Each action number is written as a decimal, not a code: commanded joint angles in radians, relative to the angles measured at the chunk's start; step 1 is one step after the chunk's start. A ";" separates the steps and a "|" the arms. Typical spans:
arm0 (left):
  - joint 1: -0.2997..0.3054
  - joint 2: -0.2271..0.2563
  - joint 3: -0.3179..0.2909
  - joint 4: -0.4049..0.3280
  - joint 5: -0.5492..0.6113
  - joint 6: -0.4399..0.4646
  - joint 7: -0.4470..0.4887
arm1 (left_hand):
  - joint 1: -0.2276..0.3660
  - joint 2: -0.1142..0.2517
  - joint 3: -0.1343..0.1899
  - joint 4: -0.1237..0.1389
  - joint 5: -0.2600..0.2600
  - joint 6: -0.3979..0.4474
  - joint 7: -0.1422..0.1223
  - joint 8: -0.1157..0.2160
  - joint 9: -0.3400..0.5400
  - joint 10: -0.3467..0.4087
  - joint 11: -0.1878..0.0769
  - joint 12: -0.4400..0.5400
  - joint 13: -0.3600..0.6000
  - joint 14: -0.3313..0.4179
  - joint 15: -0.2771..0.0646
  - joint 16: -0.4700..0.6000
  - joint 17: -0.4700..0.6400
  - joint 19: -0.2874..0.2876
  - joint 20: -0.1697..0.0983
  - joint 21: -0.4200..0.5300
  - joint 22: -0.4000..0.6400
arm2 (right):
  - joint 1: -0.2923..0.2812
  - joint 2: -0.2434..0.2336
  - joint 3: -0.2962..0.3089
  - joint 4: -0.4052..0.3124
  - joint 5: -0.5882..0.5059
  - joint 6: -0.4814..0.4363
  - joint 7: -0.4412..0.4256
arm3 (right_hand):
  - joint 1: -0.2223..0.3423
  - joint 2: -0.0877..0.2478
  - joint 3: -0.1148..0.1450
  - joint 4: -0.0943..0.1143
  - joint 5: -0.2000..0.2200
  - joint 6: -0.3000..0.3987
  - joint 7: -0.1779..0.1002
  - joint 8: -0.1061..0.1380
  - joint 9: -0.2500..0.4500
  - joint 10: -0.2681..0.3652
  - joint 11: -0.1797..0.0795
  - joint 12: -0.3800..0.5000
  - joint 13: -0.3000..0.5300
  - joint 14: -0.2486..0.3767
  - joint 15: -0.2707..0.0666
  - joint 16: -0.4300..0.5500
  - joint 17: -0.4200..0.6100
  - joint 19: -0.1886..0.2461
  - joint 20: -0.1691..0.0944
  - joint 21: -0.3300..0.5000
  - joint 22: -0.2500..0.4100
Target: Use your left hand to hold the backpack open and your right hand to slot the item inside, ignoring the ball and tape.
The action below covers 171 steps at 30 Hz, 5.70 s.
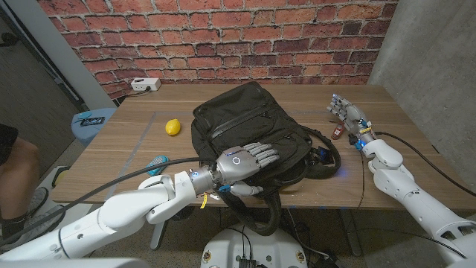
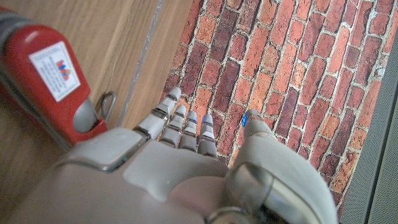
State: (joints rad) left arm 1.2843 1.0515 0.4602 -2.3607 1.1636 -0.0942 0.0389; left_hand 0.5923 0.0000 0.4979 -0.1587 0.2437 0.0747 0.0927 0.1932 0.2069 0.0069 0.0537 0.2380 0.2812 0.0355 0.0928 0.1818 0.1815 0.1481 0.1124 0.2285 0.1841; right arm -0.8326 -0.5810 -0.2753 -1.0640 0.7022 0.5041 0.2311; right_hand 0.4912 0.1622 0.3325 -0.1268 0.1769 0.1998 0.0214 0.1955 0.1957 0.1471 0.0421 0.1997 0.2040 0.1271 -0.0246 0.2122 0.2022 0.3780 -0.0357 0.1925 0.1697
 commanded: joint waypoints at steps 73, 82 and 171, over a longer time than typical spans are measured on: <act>-0.040 0.022 -0.033 0.076 0.055 0.092 0.278 | 0.308 0.162 -0.021 0.010 -0.011 0.885 -0.113 0.572 0.222 0.771 -0.183 0.707 0.483 0.828 -0.237 0.290 0.205 0.473 -0.093 0.229 0.047 | 0.093 -0.008 -0.045 -0.041 -0.035 -0.146 -0.041 | 0.013 0.001 0.004 -0.006 0.007 -0.008 0.003 0.003 0.003 -0.005 -0.004 0.001 0.003 -0.008 -0.003 0.000 0.003 0.001 -0.003 0.003 0.003; -0.042 0.025 -0.062 0.070 0.014 0.084 0.270 | 0.312 0.163 -0.018 0.008 -0.017 0.879 -0.109 0.580 0.221 0.768 -0.179 0.718 0.505 0.831 -0.238 0.292 0.217 0.471 -0.093 0.234 0.048 | 0.089 -0.025 -0.049 -0.078 -0.044 -0.182 -0.060 | 0.013 0.001 0.004 -0.006 0.007 -0.008 0.002 0.004 0.003 -0.004 0.000 0.002 0.003 -0.007 -0.004 0.001 0.003 0.001 -0.004 0.003 0.003; -0.144 -0.083 -0.288 0.011 -0.323 0.092 0.048 | 0.321 0.155 0.004 0.002 -0.040 0.867 -0.092 0.639 0.199 0.770 -0.162 0.731 0.523 0.855 -0.241 0.265 0.262 0.449 -0.098 0.289 0.059 | 0.109 -0.420 -0.169 -0.608 -0.426 -0.748 -0.179 | 0.073 -0.029 0.005 -0.036 0.008 0.083 0.006 0.024 0.003 0.086 0.007 0.023 0.006 0.080 -0.011 0.021 -0.002 0.087 -0.024 0.017 0.002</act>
State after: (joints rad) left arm 1.1470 0.9895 0.1856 -2.3248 0.8545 -0.0319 0.1318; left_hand 0.9039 0.1534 0.4923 -0.1557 0.2068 0.9410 0.0018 0.8260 0.4054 0.7751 -0.1138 0.9584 0.8011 0.8844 -0.1519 0.4500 0.4385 0.5998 0.0179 0.5073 0.2395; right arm -0.7791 -0.9543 -0.3908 -1.6524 0.3856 -0.2033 -0.0296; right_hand 0.5480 0.1322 0.3379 -0.1601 0.1815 0.2722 0.0318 0.2149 0.1958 0.2264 0.0566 0.2189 0.2073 0.1955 -0.0357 0.2270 0.2002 0.4568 -0.0464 0.2041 0.1697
